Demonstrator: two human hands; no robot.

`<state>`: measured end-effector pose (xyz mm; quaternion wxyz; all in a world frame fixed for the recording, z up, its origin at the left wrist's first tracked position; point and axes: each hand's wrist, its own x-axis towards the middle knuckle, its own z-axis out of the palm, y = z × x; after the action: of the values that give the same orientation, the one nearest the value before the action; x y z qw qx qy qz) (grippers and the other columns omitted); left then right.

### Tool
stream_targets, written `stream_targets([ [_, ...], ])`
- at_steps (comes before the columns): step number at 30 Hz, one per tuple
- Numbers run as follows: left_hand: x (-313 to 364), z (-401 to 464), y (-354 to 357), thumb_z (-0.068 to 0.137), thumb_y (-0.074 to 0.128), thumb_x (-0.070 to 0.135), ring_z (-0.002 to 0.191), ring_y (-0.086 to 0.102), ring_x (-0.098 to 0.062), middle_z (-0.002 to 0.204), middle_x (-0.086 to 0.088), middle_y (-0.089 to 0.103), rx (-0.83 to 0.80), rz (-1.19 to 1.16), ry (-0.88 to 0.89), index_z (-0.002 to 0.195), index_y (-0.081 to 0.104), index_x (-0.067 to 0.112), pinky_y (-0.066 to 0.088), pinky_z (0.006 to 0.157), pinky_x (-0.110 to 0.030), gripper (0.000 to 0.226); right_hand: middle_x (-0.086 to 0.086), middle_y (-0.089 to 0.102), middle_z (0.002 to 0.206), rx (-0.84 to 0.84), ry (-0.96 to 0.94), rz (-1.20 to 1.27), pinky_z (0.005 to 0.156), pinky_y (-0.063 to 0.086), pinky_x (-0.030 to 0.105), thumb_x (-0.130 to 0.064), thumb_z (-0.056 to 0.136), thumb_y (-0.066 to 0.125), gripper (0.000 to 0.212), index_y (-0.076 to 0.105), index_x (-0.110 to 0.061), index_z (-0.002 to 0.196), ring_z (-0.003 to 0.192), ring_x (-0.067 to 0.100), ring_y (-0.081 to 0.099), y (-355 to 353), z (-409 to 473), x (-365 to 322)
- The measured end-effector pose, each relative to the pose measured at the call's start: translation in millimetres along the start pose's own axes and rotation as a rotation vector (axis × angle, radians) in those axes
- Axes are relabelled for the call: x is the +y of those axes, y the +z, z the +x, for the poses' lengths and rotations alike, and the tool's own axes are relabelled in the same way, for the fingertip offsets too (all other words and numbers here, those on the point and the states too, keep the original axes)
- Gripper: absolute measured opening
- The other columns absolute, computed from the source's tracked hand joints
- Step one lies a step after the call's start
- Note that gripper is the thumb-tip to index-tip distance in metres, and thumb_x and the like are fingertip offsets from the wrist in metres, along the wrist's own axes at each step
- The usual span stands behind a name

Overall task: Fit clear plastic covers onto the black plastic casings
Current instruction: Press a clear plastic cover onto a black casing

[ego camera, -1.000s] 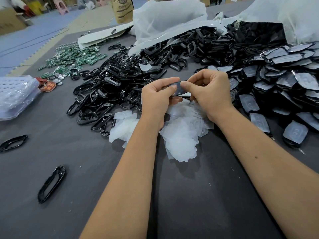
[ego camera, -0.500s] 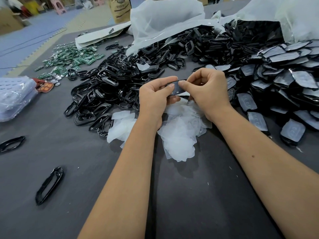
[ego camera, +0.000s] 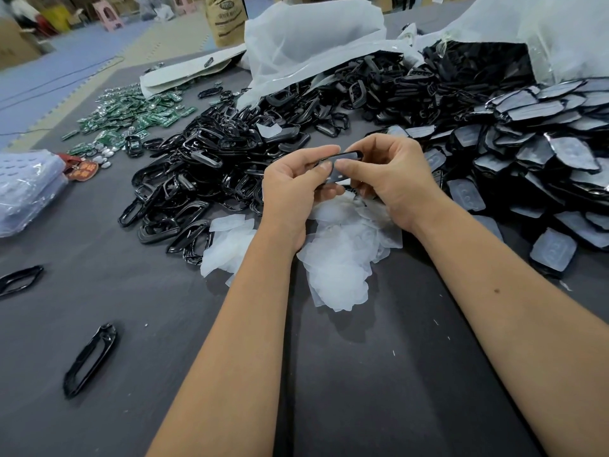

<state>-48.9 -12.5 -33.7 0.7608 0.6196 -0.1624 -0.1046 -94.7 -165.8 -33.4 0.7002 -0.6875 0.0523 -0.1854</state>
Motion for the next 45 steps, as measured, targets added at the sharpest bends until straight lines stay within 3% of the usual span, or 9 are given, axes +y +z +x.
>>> stream_targets([
  [10,0.5,-2.3,3.3,0.094,0.064,-0.007,0.083,0.075,-0.015,0.09,-0.007,0.078,0.004,0.009,0.04,0.101,0.076,0.01,0.056,0.061,-0.02,0.022,0.013,0.069,0.075,0.023,0.016,0.002,0.052,0.049,0.026,-0.004,0.086,0.08,0.007,0.074,-0.005,0.09,0.059,0.014,0.06,-0.2,0.2,-0.6],
  [16,-0.2,-1.5,3.0,0.093,0.064,-0.009,0.079,0.074,-0.021,0.095,-0.012,0.076,0.016,-0.013,0.024,0.097,0.077,0.01,0.058,0.062,-0.023,0.023,0.001,0.069,0.066,0.031,0.012,0.006,0.051,0.048,0.022,-0.001,0.091,0.074,0.006,0.076,-0.006,0.089,0.055,0.01,0.059,0.8,0.3,0.0],
  [24,-0.6,1.1,1.6,0.097,0.06,-0.003,0.064,0.068,-0.021,0.087,-0.014,0.075,0.047,-0.036,-0.018,0.102,0.077,0.007,0.061,0.065,-0.03,0.021,0.003,0.071,0.07,0.047,0.052,0.02,0.054,0.05,0.022,-0.001,0.095,0.068,0.012,0.078,-0.007,0.093,0.058,0.011,0.061,0.3,2.2,-0.2],
  [27,0.7,-1.6,2.9,0.093,0.067,-0.002,0.068,0.07,-0.022,0.088,-0.013,0.075,0.045,-0.008,0.015,0.1,0.078,0.009,0.057,0.06,-0.024,0.016,0.001,0.071,0.068,0.061,0.04,0.006,0.053,0.049,0.021,-0.001,0.094,0.069,0.01,0.077,-0.007,0.091,0.057,0.011,0.061,0.3,2.0,0.6],
  [34,0.0,-1.6,4.0,0.09,0.069,-0.009,0.057,0.069,-0.02,0.079,-0.004,0.076,0.057,0.05,0.021,0.101,0.077,0.01,0.055,0.056,-0.02,0.023,-0.001,0.067,0.061,0.063,0.033,-0.035,0.05,0.048,0.022,0.001,0.096,0.064,0.016,0.077,-0.006,0.092,0.055,0.011,0.06,2.8,1.6,-0.8],
  [40,-0.2,-1.6,3.3,0.09,0.07,-0.008,0.061,0.071,-0.02,0.089,-0.009,0.078,0.052,0.057,0.025,0.098,0.078,0.011,0.057,0.058,-0.021,0.023,0.01,0.069,0.072,0.031,-0.022,-0.082,0.051,0.048,0.023,0.001,0.093,0.069,0.007,0.076,0.0,0.097,0.057,0.012,0.058,4.8,-2.9,-2.4],
  [45,1.7,-2.5,3.8,0.089,0.067,-0.012,0.067,0.072,-0.017,0.086,-0.007,0.077,0.029,0.005,0.026,0.094,0.078,0.011,0.056,0.058,-0.02,0.026,0.012,0.071,0.08,0.032,0.0,-0.031,0.054,0.048,0.024,0.0,0.091,0.071,0.011,0.078,-0.009,0.092,0.071,0.015,0.062,4.6,-3.2,-4.6],
])
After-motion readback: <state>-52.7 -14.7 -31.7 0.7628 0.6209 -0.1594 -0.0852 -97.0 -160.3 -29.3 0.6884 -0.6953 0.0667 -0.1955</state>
